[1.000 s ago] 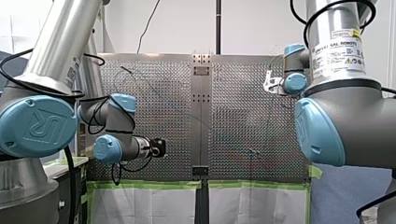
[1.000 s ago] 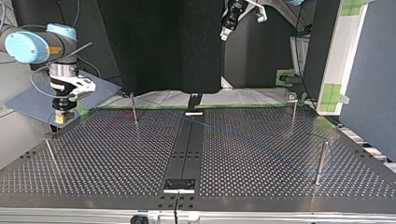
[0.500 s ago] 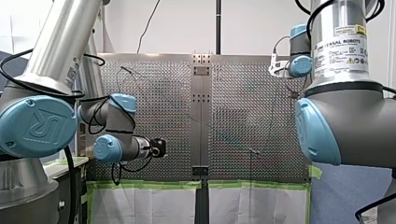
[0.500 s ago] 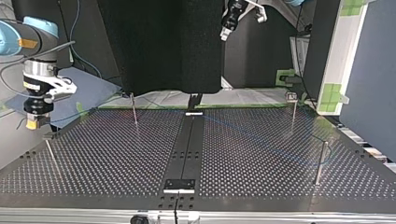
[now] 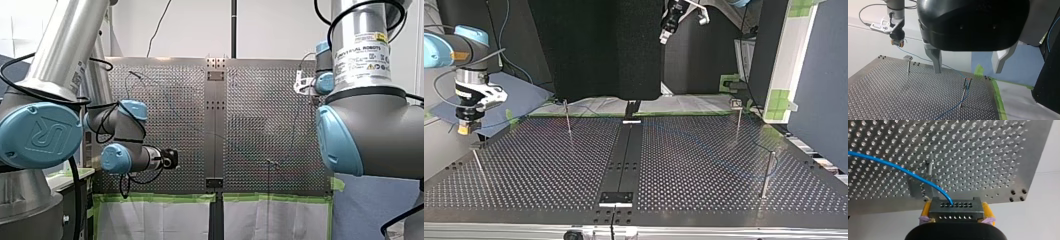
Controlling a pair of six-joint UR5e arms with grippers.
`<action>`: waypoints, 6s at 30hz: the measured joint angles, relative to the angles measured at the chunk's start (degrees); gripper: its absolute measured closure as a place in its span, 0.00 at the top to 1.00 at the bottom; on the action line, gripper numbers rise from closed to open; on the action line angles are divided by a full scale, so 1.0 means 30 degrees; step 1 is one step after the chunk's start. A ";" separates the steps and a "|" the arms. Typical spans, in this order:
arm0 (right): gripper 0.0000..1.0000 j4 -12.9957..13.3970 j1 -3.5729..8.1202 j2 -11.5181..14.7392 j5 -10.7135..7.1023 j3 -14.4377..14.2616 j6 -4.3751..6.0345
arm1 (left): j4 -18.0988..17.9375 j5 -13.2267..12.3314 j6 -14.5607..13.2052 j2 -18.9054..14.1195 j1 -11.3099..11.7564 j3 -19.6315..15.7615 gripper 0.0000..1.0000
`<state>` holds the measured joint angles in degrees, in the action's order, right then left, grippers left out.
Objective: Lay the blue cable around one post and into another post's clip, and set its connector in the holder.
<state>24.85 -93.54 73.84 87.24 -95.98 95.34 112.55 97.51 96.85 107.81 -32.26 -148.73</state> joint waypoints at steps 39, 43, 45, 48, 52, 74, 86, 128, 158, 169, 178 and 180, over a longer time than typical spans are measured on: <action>0.00 -0.0257 0.1972 -0.2819 -0.5750 0.2203 -0.0578 | 0.1745 0.1021 0.1026 0.0006 -0.0176 0.0570 1.00; 0.00 -0.0252 0.2027 -0.2829 -0.6485 0.2208 -0.0559 | 0.1790 0.1069 0.1026 0.0005 -0.0237 0.0570 1.00; 0.00 -0.0255 0.2060 -0.2844 -0.6884 0.2233 -0.0525 | 0.1797 0.1070 0.1026 0.0005 -0.0250 0.0570 1.00; 0.00 -0.0392 0.2151 -0.2870 -0.7429 0.2404 -0.0396 | 0.1801 0.1078 0.1025 0.0005 -0.0255 0.0570 1.00; 0.00 -0.0954 0.2287 -0.2880 -0.7825 0.2862 -0.0392 | 0.1806 0.1083 0.1026 0.0007 -0.0256 0.0571 1.00; 0.00 -0.1774 0.2985 -0.3849 -0.8635 0.3792 -0.0456 | 0.1889 0.1169 0.1026 0.0004 -0.0379 0.0570 1.00; 0.00 -0.2065 0.2959 -0.4175 -0.8726 0.4516 -0.0457 | 0.1906 0.1462 0.1049 0.0003 -0.0485 0.0570 1.00; 0.00 -0.0371 0.2872 -0.4625 -0.8917 0.4459 -0.1295 | 0.1880 0.1893 0.1114 0.0008 -0.0764 0.0629 1.00; 0.00 0.0435 0.2527 -0.4746 -0.8685 0.4403 0.0210 | 0.1914 0.1905 0.1114 0.0011 -0.0767 0.0629 1.00; 0.00 0.0613 0.2480 -0.4746 -0.8601 0.4407 0.0616 | 0.1920 0.1902 0.1113 0.0013 -0.0779 0.0629 1.00; 0.00 0.0791 0.2416 -0.4761 -0.8395 0.4390 0.0917 | 0.1921 0.1902 0.1113 0.0013 -0.0770 0.0629 1.00; 0.00 0.0805 0.2399 -0.4755 -0.8295 0.4386 0.0914 | 0.1920 0.1897 0.1113 0.0007 -0.0773 0.0629 1.00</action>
<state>27.26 -86.34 59.58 62.36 -82.82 98.08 118.31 103.20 100.19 107.84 -34.58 -146.84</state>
